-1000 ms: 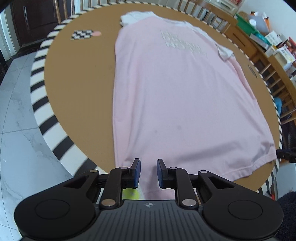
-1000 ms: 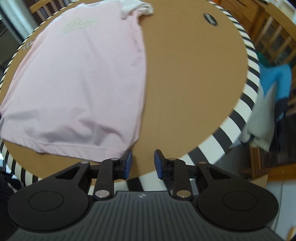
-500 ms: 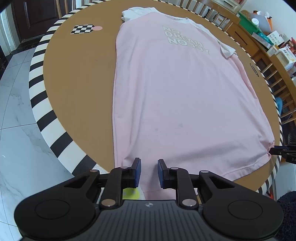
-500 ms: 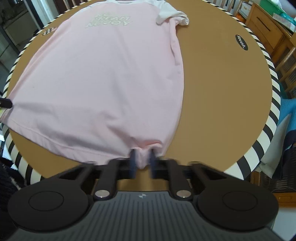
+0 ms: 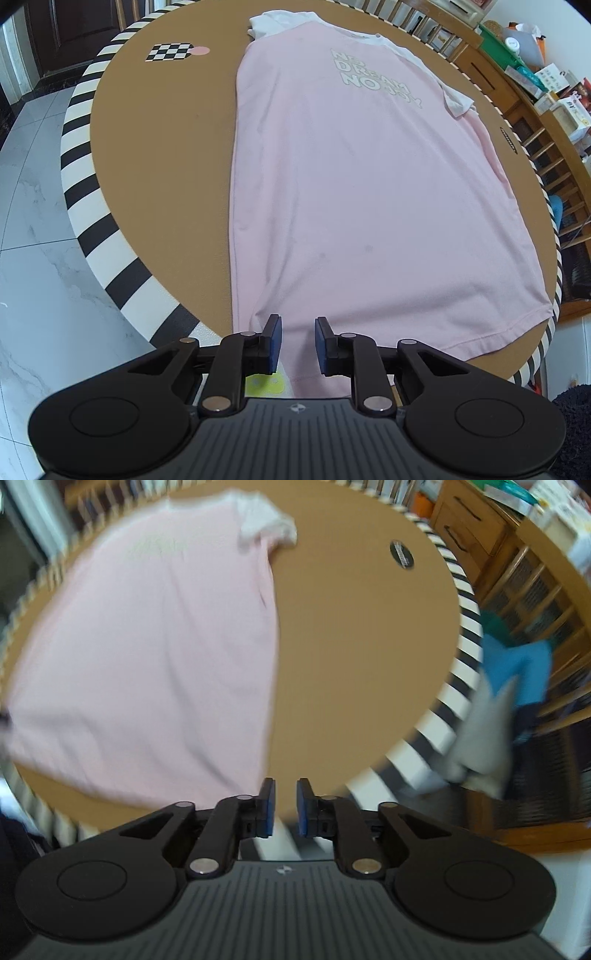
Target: Fold clothes
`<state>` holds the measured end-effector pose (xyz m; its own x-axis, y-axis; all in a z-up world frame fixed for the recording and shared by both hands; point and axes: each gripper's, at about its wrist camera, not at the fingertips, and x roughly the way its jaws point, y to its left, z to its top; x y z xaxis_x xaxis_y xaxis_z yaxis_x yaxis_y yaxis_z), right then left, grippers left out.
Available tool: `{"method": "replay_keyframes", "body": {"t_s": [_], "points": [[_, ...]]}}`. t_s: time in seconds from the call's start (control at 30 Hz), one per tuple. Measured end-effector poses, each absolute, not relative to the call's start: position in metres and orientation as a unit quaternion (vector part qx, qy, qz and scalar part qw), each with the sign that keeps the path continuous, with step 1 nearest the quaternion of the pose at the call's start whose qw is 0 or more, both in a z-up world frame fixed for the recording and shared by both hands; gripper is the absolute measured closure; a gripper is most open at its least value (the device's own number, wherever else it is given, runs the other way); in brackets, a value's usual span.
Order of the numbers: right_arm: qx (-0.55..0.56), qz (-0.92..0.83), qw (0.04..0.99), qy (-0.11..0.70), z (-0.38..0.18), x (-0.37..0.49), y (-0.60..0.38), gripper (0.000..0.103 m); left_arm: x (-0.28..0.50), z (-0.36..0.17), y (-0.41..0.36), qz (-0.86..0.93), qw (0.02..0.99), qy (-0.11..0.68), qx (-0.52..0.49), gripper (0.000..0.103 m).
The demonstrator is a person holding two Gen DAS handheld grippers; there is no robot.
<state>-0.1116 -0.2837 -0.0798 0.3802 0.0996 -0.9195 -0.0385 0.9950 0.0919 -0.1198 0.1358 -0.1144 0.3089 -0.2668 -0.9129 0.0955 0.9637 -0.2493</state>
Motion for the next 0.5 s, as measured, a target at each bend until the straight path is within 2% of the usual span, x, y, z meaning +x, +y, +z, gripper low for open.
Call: {"method": "replay_keyframes", "body": {"t_s": [0.07, 0.23, 0.3, 0.37, 0.4, 0.47, 0.5], "points": [[0.016, 0.064, 0.835, 0.546, -0.088, -0.103, -0.267, 0.073, -0.12, -0.114, 0.138, -0.111, 0.804, 0.579, -0.075, 0.082], [-0.004, 0.094, 0.804, 0.587, -0.119, -0.092, -0.249, 0.083, -0.121, -0.113, 0.139, -0.107, 0.803, 0.583, -0.072, 0.081], [-0.018, 0.084, 0.794, 0.602, -0.117, -0.09, -0.254, 0.082, -0.12, -0.11, 0.141, -0.103, 0.801, 0.586, -0.073, 0.081], [-0.011, 0.083, 0.806, 0.586, -0.102, -0.082, -0.265, 0.081, -0.114, -0.102, 0.145, -0.101, 0.805, 0.579, -0.08, 0.075], [-0.001, 0.082, 0.818, 0.569, -0.09, -0.072, -0.273, 0.078, -0.107, -0.094, 0.148, -0.1, 0.815, 0.564, -0.083, 0.072], [0.027, 0.073, 0.853, 0.516, -0.064, -0.047, -0.292, 0.074, -0.088, -0.078, 0.154, -0.092, 0.839, 0.529, -0.091, 0.06], [0.045, 0.07, 0.867, 0.492, -0.056, -0.03, -0.301, 0.069, -0.074, -0.072, 0.156, -0.082, 0.848, 0.515, -0.096, 0.058]]}}
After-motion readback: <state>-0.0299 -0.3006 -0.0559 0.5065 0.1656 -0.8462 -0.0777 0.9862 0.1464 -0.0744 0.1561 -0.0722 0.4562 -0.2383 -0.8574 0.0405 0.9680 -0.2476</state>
